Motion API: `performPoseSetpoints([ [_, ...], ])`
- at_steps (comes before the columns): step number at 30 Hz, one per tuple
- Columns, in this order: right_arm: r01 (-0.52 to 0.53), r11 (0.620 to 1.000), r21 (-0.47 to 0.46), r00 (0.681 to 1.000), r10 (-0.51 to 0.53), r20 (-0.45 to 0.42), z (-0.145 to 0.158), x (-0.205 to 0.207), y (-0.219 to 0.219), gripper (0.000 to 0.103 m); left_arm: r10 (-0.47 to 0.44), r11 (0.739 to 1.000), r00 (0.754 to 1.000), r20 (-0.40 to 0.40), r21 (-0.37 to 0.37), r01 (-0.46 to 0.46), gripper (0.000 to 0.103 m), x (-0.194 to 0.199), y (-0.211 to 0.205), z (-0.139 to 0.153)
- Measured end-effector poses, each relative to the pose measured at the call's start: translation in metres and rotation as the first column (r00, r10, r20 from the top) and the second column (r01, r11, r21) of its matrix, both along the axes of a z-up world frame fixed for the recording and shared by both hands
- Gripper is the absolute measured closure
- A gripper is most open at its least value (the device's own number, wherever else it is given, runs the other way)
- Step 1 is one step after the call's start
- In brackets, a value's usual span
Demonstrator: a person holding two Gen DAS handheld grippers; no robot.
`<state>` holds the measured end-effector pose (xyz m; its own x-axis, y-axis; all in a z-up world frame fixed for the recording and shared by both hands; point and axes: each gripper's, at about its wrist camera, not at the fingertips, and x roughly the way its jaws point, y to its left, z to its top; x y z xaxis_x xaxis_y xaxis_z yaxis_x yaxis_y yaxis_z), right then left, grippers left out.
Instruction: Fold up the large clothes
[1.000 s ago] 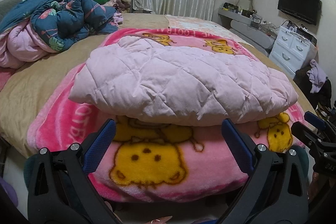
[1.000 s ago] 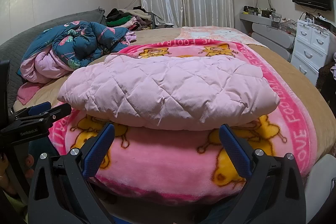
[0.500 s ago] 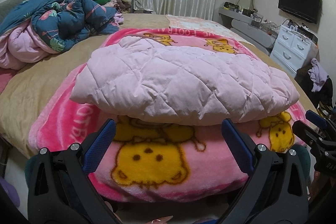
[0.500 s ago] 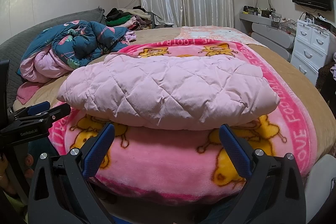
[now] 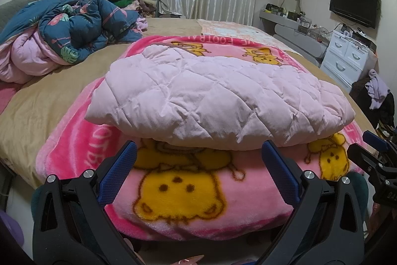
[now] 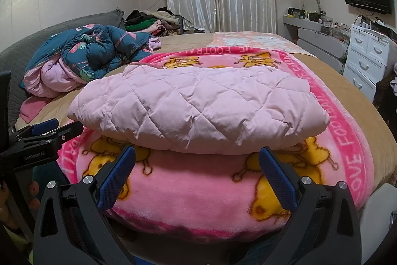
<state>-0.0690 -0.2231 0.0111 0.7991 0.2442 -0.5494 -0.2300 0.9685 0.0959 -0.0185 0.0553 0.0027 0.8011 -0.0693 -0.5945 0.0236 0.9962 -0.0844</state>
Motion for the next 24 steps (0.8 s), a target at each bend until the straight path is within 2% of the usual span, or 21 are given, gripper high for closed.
performPoseSetpoints([
  [24, 0.005, 1.0, -0.001, 1.0, -0.005, 0.0, -0.0004, 0.0, -0.001, 0.004, 0.001, 1.0, 1.0, 0.0, 0.004, -0.001, 0.009, 0.0007, 0.0001, 0.0016],
])
